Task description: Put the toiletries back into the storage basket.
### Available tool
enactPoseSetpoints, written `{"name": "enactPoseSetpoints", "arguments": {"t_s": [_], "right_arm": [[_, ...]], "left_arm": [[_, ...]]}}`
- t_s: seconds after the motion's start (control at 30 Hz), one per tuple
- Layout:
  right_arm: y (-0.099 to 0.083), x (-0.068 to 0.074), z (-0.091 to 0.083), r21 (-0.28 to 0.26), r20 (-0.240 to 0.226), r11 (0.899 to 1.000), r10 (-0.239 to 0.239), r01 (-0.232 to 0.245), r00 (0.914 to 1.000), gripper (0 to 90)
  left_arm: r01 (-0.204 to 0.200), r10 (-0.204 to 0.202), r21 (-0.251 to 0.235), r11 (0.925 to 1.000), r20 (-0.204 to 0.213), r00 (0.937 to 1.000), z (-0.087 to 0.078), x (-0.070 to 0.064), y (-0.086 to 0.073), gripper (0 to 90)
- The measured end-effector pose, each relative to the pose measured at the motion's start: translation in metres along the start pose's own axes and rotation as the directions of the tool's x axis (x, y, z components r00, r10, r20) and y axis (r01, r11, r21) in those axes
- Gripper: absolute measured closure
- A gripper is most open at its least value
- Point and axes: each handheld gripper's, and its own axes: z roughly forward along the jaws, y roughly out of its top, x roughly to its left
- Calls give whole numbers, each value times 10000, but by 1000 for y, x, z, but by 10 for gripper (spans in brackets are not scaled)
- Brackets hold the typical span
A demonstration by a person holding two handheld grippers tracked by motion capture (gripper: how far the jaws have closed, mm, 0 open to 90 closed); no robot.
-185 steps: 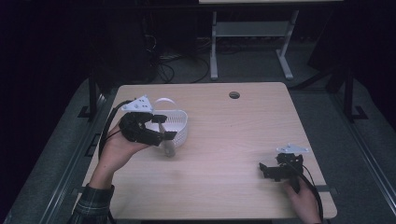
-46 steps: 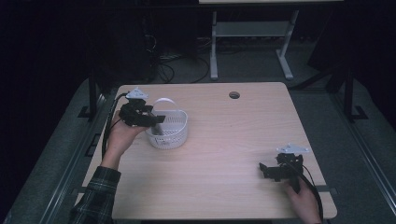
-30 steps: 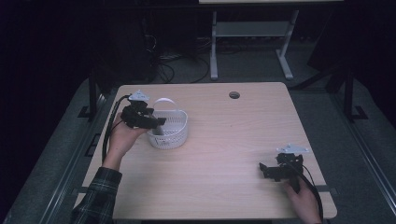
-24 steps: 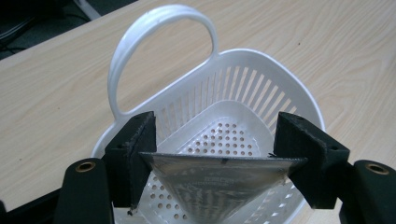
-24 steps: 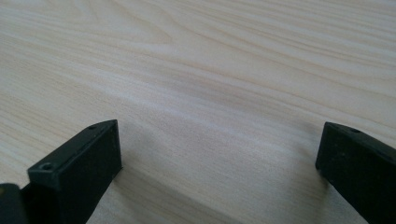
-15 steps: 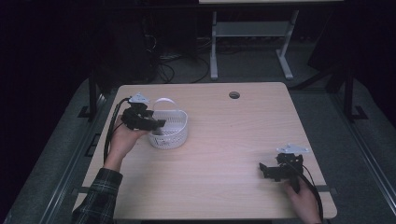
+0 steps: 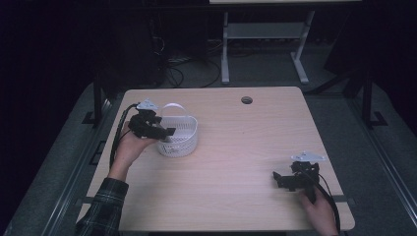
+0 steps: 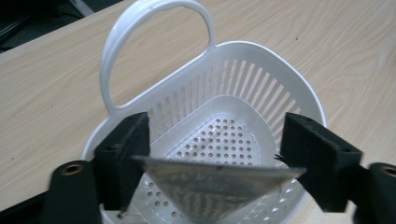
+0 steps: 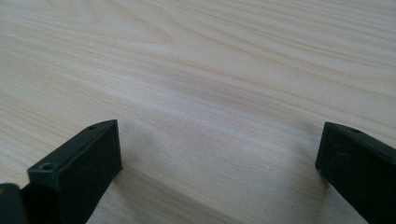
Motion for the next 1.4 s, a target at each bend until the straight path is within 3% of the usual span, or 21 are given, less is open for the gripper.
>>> {"name": "enactPoseSetpoints", "arguments": {"t_s": [0.17, 0.7, 1.13, 1.4], "right_arm": [[0, 0, 0, -4, -3, 10000, -2, 2, 10000, 0], [0, 0, 0, 0, -3, 10000, 2, -2, 10000, 0], [0, 0, 0, 1, -14, 10000, 3, -3, 10000, 0], [0, 0, 0, 3, -6, 10000, -26, 26, 10000, 0]], "left_arm": [[-99, 99, 6, 10000, -68, 9999, -2, -3, 1, 152], [-294, 287, -451, 9985, -156, 9995, -22, -7, -2, 142], [-432, 433, -885, 9951, -13, 9991, -46, -12, -23, 142], [-643, 630, -1027, 9926, -161, 9979, -61, -18, -33, 142]]}}
